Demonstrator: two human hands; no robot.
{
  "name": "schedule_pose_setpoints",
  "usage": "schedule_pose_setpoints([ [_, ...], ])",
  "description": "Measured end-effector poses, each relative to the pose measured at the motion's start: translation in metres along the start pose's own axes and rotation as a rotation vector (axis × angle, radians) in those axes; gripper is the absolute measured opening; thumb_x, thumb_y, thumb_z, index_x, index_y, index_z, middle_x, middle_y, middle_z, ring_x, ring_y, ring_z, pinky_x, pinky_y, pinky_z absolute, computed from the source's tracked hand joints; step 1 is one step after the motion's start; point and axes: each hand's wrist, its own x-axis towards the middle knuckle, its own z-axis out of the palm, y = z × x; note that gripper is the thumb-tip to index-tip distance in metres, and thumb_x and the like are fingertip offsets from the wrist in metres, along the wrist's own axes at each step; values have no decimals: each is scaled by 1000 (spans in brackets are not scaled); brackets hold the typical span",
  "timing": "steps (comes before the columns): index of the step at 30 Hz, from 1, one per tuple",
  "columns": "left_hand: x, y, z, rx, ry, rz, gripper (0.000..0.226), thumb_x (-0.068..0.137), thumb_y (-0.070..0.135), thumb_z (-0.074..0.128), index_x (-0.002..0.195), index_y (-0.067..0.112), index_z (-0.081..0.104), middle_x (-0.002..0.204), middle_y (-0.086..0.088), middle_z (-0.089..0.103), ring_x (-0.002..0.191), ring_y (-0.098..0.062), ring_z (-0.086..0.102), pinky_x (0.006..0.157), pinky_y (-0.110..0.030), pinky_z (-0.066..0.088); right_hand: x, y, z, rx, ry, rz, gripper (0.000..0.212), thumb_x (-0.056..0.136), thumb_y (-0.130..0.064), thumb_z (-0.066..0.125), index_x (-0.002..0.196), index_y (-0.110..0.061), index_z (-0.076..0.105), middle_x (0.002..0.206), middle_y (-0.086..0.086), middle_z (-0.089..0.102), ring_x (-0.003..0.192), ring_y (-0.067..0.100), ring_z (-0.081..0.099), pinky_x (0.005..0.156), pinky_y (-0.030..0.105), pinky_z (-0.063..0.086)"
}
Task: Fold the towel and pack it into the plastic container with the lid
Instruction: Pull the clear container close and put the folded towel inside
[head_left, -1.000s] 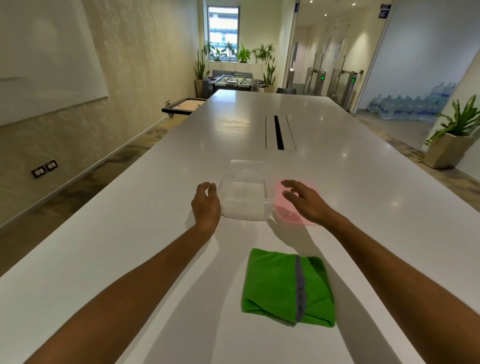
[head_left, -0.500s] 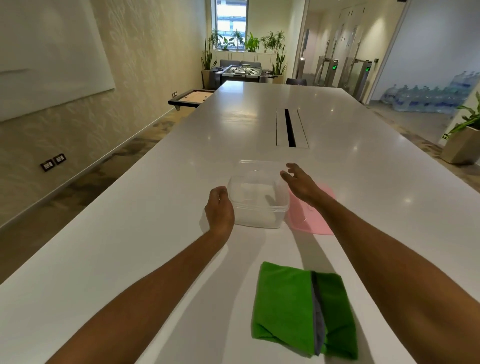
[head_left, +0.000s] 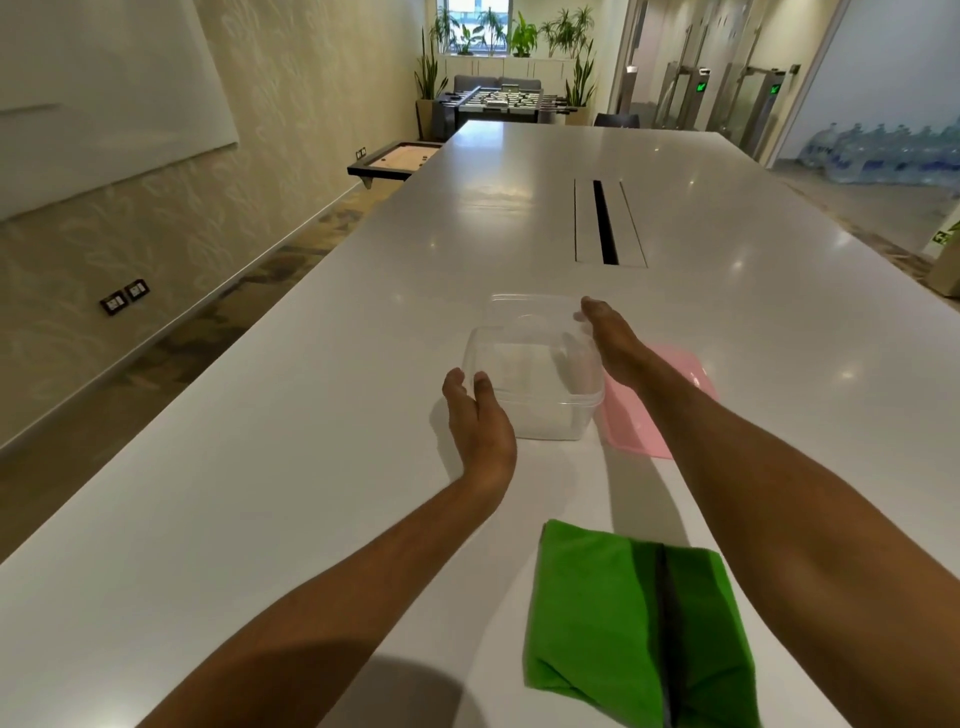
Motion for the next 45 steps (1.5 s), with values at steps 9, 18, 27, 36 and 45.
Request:
schedule_pose_setpoints([
  [9,-2,9,4,-108,53,-69,42,101,33,33,141,18,31,134,-6,48,102,-15,47,84,-24,38,-12,-3,13,129,1,9,55,99,-40,34,140,-4,34,145,18,37,133,32,37,113,49,27],
  [18,23,24,-31,-253,182,-35,25,96,26,43,110,11,57,111,-4,61,100,-18,53,89,-27,38,-56,-8,26,178,79,-61,81,72,-61,45,137,-12,39,141,11,35,118,27,45,97,40,34],
  [27,62,28,-74,-333,-7,-72,27,96,24,43,83,11,64,85,-12,70,90,-27,64,93,-35,44,-119,4,42,184,258,-47,58,91,-47,49,136,-13,34,141,10,32,116,24,40,91,38,37],
  [36,75,32,-86,-387,-234,-181,32,98,22,43,82,4,65,65,-6,73,76,-26,62,77,-30,50,-176,16,46,205,252,-63,58,96,-43,43,144,-17,23,151,3,28,133,25,34,101,36,31],
  [45,74,34,-82,-45,-227,-99,39,98,34,44,95,6,70,86,-6,70,75,-20,64,63,-26,49,-208,40,42,220,236,5,49,95,-40,47,135,-17,33,135,4,44,122,23,43,105,42,38],
])
